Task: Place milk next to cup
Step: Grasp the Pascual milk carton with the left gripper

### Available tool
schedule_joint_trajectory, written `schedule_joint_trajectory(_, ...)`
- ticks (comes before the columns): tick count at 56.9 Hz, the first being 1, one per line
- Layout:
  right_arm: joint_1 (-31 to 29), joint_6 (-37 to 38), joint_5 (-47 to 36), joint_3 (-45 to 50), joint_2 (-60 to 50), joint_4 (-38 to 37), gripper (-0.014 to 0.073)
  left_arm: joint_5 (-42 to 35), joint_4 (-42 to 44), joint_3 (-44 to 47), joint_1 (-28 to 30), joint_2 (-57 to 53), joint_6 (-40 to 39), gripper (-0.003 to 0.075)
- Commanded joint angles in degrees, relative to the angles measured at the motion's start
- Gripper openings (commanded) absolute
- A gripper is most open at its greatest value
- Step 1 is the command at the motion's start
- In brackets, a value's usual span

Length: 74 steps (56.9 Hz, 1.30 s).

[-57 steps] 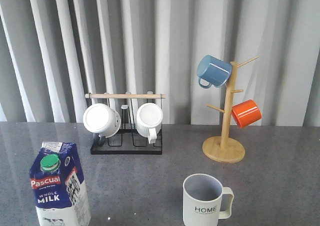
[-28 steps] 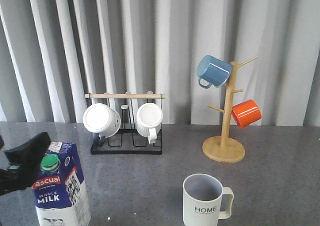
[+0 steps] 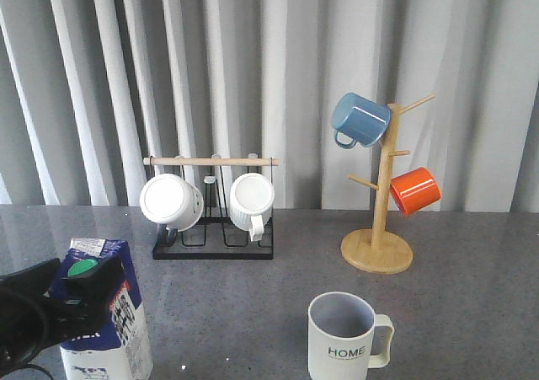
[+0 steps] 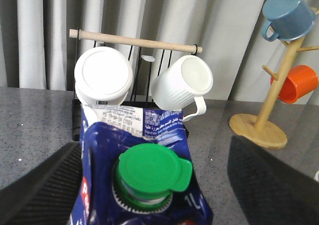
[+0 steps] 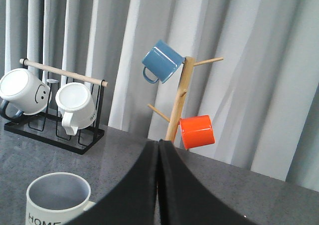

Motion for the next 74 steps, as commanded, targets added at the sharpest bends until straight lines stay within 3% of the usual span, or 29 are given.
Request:
schedule_joint_trajectory(1,-0.47,-0.06,-3.9,-1.94,0.02,-0.45,-0.0007,-4.9,-0.36,-2.0,-0.39,-0.33,0.55,0.0552)
schedule_joint_trajectory(38,-0.47,-0.05,-3.85,-1.94,0.02,-0.45,-0.0007,-6.01,-0.36,-2.0,-0.39,5.41,0.03,0.0548)
schedule_joint_trajectory(54,-0.47,-0.05,-3.85,-1.94,0.02,-0.45,-0.0007,-7.52,-0.9,-2.0,-0.39,6.42,0.09,0.0365)
schedule_joint_trajectory(74,-0.47,-0.05,-3.48,-1.94,0.02,-0.45,-0.0007,-7.51,-0.85,-2.0,-0.39,6.48,0.07,0.0234)
